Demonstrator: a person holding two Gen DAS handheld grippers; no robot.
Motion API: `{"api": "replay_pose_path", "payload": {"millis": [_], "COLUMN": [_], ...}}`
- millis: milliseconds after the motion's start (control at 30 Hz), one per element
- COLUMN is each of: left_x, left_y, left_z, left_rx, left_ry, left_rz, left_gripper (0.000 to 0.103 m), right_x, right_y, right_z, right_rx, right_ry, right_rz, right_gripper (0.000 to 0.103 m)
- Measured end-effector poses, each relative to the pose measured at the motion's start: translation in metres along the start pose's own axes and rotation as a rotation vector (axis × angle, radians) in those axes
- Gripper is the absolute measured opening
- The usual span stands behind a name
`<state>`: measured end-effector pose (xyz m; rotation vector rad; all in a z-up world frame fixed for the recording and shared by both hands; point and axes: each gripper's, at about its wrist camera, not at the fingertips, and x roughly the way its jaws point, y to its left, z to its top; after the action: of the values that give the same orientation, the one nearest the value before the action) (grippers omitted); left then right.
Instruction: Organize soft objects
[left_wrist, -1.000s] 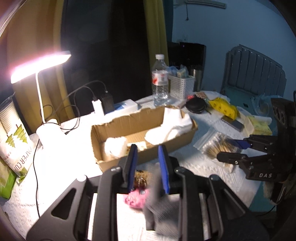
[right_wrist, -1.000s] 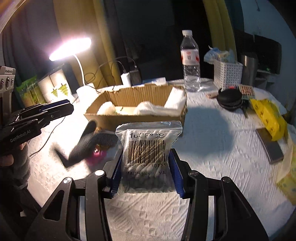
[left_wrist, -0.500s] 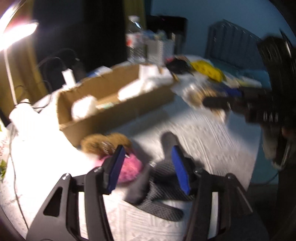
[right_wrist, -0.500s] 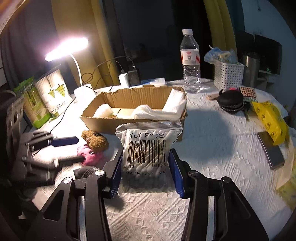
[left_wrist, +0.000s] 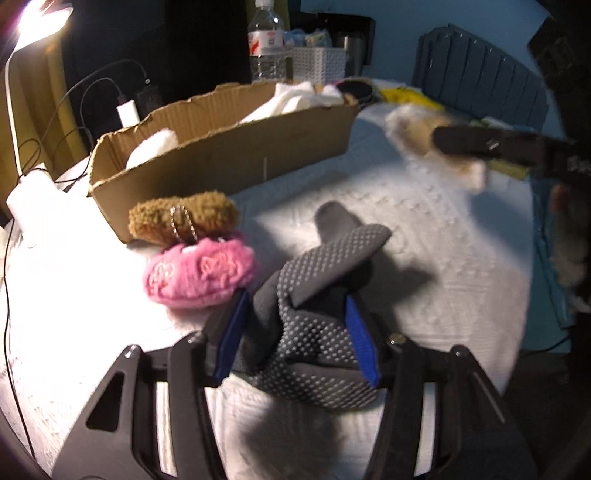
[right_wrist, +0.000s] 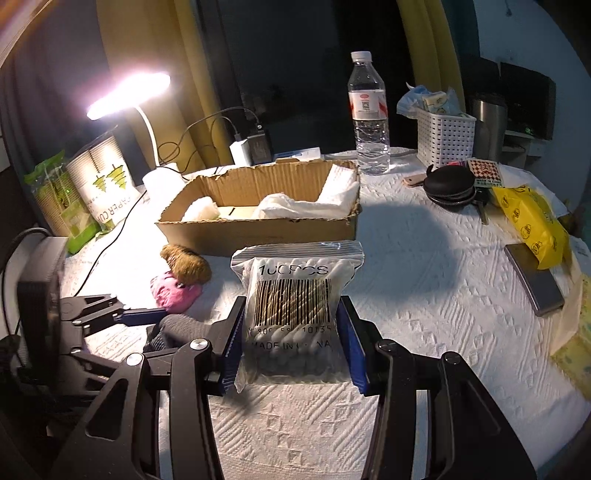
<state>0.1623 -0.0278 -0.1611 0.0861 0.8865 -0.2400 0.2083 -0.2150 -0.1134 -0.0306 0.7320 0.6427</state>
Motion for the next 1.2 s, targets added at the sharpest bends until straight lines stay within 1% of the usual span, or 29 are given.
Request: {"api": "replay_pose_path", "payload": {"millis": [133,167,200,233,300,433,533,600,767,933,1033,1200], "left_x": [0.007,0.007,0.007,0.006,0.002,-0.012,-0.025,-0.035,-0.055,-0.070,-0.075,-0.081], "left_y": [0.007,0.006,0.006,0.006,0.007,0.003,0.007,0.008,0.016,0.026,0.033,0.038], "left_z": [0.004,0.004,0.005,0.006,0.006,0.011,0.019,0.025,0.045,0.059,0.068,0.082], "left_rx": [-0.024,-0.022,-0.018,-0.020,-0.037,-0.039,-0.072,-0.085,-0.090,-0.108,-0.122,-0.124], "left_ry": [0.011,0.009,0.006,0.004,0.000,-0.051,-0.099,-0.133,-0.203,-0.255,-0.291,-0.349], "left_rz": [-0.015,-0.012,0.001,0.000,-0.038,-0.079,-0.126,-0.138,-0.130,-0.120,-0.112,-0.125], "left_gripper": [0.054,0.048,0.040,0.038,0.031,0.031,0.031,0.031,0.031,0.031,0.031,0.031], "right_x": [-0.006,-0.008,-0.009,-0.011,-0.015,-0.021,-0.023,-0.023,-0.024,-0.022,-0.020,-0.015], "right_y": [0.003,0.002,0.002,0.001,0.000,-0.003,-0.004,-0.003,-0.001,-0.002,-0.004,-0.006], "right_z": [0.000,0.000,0.000,0.000,0.000,0.004,0.008,0.012,0.023,0.036,0.044,0.056], "right_rx": [-0.004,-0.001,0.001,0.002,0.005,0.010,0.008,0.003,-0.013,-0.022,-0.025,-0.028], "right_ry": [-0.014,-0.017,-0.020,-0.024,-0.030,-0.045,-0.054,-0.059,-0.075,-0.090,-0.099,-0.110], "right_rz": [-0.002,-0.005,-0.006,-0.009,-0.011,-0.008,-0.006,-0.004,0.006,0.010,0.011,0.014], "right_gripper": [0.050,0.050,0.050,0.050,0.050,0.050,0.050,0.050,0.050,0.050,0.050,0.050]}}
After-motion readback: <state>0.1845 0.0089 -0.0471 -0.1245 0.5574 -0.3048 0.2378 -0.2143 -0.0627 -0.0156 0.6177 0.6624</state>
